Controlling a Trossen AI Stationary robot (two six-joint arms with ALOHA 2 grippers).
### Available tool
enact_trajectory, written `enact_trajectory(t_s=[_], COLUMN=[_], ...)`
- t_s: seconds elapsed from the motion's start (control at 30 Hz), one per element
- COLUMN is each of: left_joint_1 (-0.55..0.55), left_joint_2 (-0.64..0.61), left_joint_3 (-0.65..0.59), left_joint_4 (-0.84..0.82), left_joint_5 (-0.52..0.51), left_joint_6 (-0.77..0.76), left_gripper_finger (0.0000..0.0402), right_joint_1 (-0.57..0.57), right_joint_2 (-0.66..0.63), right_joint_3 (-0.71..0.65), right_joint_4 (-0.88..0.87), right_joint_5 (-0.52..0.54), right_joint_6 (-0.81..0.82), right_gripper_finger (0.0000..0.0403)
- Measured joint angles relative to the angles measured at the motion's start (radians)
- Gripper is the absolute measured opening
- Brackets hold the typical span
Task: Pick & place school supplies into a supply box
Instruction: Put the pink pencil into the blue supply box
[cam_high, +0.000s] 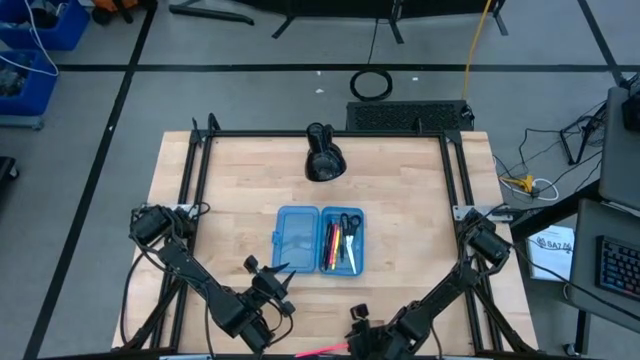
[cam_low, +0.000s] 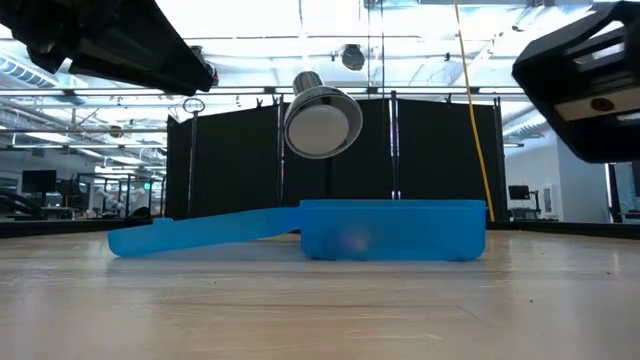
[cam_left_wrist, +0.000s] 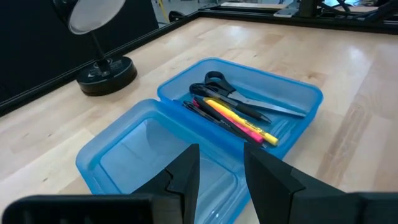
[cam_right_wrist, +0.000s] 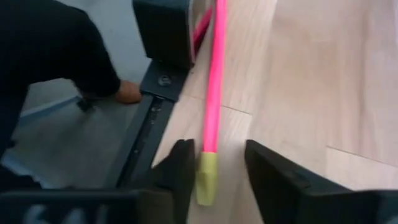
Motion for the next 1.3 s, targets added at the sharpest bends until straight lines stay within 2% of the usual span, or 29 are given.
enact_trajectory(t_s=[0.1, 0.23, 0.4, 0.6, 0.77, 0.93, 1.03, 1.3], left_joint_1=[0.000, 0.000, 0.001, 0.001, 0.001, -0.002, -0.004, -0.005], left_joint_2=[0.000, 0.000, 0.000, 0.000, 0.000, 0.000, 0.000, 0.000], left_joint_3=[0.000, 0.000, 0.000, 0.000, 0.000, 0.000, 0.000, 0.000], left_joint_4=[0.000, 0.000, 0.001, 0.006, 0.015, 0.024, 0.027, 0.027], left_joint_5=[0.000, 0.001, 0.010, 0.011, 0.019, 0.022, 0.029, 0.045], left_joint_6=[0.000, 0.000, 0.000, 0.000, 0.000, 0.000, -0.001, -0.005], left_gripper_finger=[0.0127, 0.0127, 0.0127, 0.0127, 0.0127, 0.0127, 0.0127, 0.0127], right_joint_1=[-0.007, -0.017, -0.017, -0.020, -0.012, -0.014, -0.018, -0.103], right_joint_2=[0.000, -0.002, -0.012, -0.098, -0.182, -0.240, -0.264, -0.434], right_joint_3=[-0.034, -0.075, -0.082, -0.084, -0.091, -0.087, -0.088, -0.087], right_joint_4=[0.015, 0.047, 0.045, 0.025, -0.066, -0.128, -0.139, -0.423], right_joint_5=[-0.083, -0.144, -0.155, -0.182, -0.146, -0.055, -0.053, -0.073], right_joint_6=[-0.004, 0.003, -0.001, -0.023, -0.065, -0.088, -0.141, -0.288], right_gripper_finger=[0.0081, 0.0022, 0.0019, 0.0019, 0.0019, 0.0019, 0.0019, 0.0019])
